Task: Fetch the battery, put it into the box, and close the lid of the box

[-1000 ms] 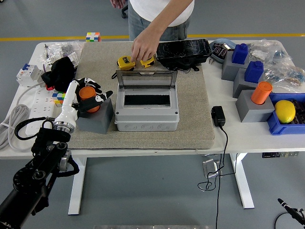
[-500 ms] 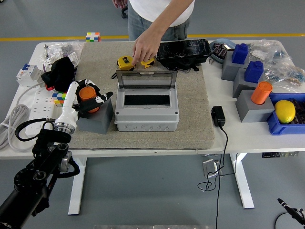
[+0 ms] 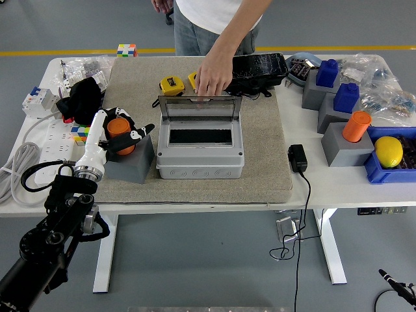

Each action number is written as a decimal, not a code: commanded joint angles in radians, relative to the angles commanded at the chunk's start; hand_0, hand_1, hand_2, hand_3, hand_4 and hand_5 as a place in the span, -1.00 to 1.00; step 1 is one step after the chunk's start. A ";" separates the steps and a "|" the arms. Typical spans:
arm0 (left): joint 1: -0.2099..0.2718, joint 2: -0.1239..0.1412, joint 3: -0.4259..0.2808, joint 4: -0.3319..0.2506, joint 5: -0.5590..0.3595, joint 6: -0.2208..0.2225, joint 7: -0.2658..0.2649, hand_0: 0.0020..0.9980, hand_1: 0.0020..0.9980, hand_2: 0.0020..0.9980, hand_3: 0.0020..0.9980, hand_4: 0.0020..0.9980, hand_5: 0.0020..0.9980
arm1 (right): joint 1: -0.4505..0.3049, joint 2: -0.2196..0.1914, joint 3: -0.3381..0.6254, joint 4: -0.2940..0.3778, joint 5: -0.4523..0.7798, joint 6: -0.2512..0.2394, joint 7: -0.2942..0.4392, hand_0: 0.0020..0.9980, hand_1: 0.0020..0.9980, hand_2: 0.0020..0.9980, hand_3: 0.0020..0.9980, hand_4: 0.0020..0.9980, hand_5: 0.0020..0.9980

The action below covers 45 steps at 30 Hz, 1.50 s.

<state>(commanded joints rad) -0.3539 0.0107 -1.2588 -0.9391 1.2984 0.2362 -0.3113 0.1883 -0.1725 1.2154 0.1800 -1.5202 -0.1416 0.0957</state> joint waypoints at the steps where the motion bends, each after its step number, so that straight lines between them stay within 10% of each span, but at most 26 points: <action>1: 0.000 0.000 0.000 0.000 -0.002 0.004 -0.002 -0.86 -0.86 -0.79 -0.78 1.00 -0.73 | 0.000 0.000 0.000 0.000 0.000 0.000 0.000 0.83 0.79 0.66 0.84 1.00 1.00; 29: -0.030 0.021 0.022 -0.039 -0.140 0.107 -0.066 -1.00 -1.00 -0.93 -0.95 0.88 -0.93 | 0.001 -0.001 -0.003 0.000 0.002 -0.001 0.000 0.83 0.79 0.66 0.84 1.00 1.00; 45: -0.067 0.241 0.129 -0.406 0.441 0.173 0.196 -1.00 -1.00 -0.94 -0.96 0.63 -0.83 | -0.001 -0.014 0.022 0.000 -0.017 -0.001 -0.001 0.83 0.79 0.66 0.84 1.00 1.00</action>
<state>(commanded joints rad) -0.4211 0.2513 -1.1299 -1.3449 1.7395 0.4094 -0.1149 0.1875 -0.1868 1.2378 0.1800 -1.5372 -0.1426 0.0948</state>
